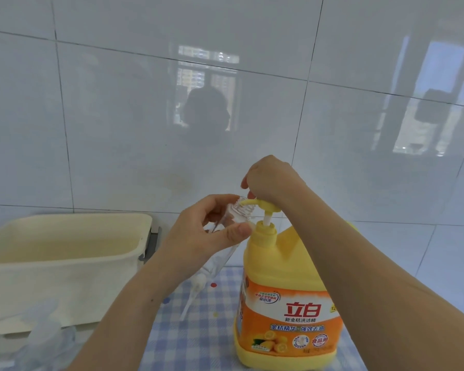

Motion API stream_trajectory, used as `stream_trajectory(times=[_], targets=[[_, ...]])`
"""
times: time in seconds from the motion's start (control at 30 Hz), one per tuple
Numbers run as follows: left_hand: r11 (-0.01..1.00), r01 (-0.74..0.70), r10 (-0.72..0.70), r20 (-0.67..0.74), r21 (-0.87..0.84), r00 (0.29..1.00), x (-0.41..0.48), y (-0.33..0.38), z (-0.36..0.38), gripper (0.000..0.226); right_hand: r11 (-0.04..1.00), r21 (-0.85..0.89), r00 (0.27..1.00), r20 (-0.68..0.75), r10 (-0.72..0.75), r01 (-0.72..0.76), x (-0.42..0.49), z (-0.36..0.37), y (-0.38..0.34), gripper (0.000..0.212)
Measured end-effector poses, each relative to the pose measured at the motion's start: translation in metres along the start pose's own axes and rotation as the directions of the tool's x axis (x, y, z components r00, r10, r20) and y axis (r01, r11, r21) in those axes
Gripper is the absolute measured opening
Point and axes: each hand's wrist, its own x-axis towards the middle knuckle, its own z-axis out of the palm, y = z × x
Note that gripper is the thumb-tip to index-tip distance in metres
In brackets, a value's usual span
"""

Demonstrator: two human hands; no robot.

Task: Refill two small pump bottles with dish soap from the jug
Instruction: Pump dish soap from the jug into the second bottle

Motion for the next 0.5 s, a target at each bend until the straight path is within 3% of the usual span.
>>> stream_trajectory(times=[0.27, 0.5], targets=[[0.980, 0.075, -0.081, -0.024, -0.186, 0.996, 0.005, -0.005, 0.002, 0.063, 0.997, -0.071, 1.000, 0.023, -0.016, 0.017, 0.016, 0.007, 0.006, 0.033], [0.993, 0.105, -0.098, 0.104, -0.061, 0.990, 0.000, 0.003, 0.002, 0.064, 0.997, -0.072, 0.999, 0.054, -0.005, 0.009, 0.020, 0.009, 0.007, 0.033]])
